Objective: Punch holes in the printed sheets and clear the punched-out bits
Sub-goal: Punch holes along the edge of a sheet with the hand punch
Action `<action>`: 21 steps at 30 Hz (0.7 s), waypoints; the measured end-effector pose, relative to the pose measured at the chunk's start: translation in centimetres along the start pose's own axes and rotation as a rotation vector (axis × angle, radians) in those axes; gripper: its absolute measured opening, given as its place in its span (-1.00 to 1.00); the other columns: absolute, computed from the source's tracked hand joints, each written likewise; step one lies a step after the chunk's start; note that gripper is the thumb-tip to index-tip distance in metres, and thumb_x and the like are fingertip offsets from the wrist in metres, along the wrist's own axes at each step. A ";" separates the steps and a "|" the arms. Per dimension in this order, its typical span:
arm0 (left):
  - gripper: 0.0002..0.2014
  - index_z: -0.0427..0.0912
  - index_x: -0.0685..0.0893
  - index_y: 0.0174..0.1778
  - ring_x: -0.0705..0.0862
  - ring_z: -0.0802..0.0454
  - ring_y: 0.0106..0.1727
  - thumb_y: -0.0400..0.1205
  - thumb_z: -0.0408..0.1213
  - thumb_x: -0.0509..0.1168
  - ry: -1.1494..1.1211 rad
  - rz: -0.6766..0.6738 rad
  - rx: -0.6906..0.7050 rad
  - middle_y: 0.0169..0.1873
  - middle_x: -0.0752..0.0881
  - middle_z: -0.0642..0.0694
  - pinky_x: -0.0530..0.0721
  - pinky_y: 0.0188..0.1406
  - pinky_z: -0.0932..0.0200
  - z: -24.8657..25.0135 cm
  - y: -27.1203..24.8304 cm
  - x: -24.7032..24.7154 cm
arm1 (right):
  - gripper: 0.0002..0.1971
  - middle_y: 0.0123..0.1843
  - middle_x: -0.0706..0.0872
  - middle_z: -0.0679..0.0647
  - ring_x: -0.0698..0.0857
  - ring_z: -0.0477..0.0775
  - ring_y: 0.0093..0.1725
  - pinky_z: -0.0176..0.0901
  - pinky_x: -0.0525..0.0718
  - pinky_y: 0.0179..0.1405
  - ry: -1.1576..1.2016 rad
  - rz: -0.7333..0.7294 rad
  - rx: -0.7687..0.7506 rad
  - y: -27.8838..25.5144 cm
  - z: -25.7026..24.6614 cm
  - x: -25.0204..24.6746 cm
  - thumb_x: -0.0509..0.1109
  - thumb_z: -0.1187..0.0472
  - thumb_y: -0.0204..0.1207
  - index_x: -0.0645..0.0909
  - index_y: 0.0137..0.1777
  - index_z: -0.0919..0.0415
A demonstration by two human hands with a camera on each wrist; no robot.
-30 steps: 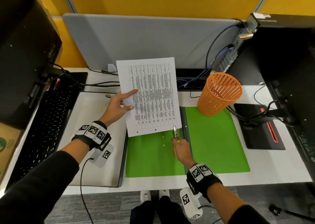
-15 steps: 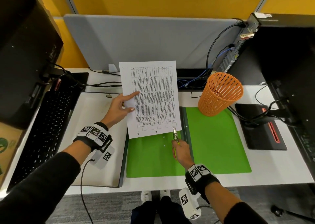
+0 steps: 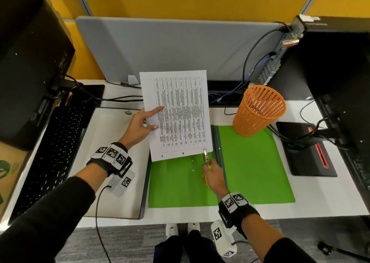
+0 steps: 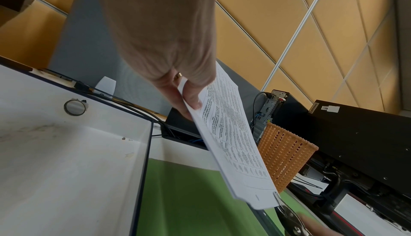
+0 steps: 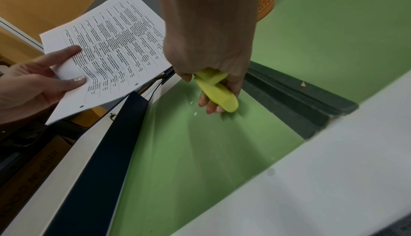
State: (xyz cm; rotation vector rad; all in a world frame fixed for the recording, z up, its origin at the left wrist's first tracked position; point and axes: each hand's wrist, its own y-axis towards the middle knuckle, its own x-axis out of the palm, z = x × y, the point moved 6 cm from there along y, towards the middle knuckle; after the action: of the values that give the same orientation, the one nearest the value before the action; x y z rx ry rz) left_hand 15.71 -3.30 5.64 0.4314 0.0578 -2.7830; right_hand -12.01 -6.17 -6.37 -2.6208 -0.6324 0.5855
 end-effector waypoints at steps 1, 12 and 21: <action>-0.29 0.23 0.55 0.31 0.48 0.17 0.43 0.47 -0.69 0.36 0.002 -0.004 -0.002 0.35 0.52 0.07 0.50 0.43 -0.02 0.0 0.0 0.0 | -0.89 -0.40 0.56 0.28 0.44 -0.08 -0.70 -0.27 0.41 -0.72 0.025 0.002 -0.017 -0.2 -0.3 -0.2 0.17 0.38 0.57 0.35 0.01 0.19; -0.34 0.01 0.51 0.39 0.43 0.01 0.48 0.47 -0.70 0.36 0.007 0.004 -0.012 0.39 0.49 -0.01 0.48 0.45 -0.15 -0.1 0.1 -0.1 | -0.42 0.30 0.48 -0.05 0.72 0.25 -0.18 0.00 0.75 -0.38 0.067 -0.043 -0.225 -0.8 -3.0 -0.6 0.20 0.51 0.52 0.23 0.36 -0.12; -0.35 -0.06 0.52 0.41 0.43 0.11 0.46 0.47 -0.70 0.36 0.019 0.014 -0.008 0.38 0.48 0.07 0.48 0.46 -0.12 -0.1 0.3 -0.1 | -0.37 0.25 0.41 -0.48 0.61 0.31 -0.28 -0.04 0.72 -0.38 0.080 -0.077 -0.272 -1.0 -3.4 -0.5 0.20 0.53 0.52 0.20 0.45 -0.08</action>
State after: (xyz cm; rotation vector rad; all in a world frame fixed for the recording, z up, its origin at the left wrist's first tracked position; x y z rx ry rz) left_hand 15.92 -3.51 5.61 0.4544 0.0699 -2.7640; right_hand -11.19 -6.47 -2.85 -2.8382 -0.8348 0.3919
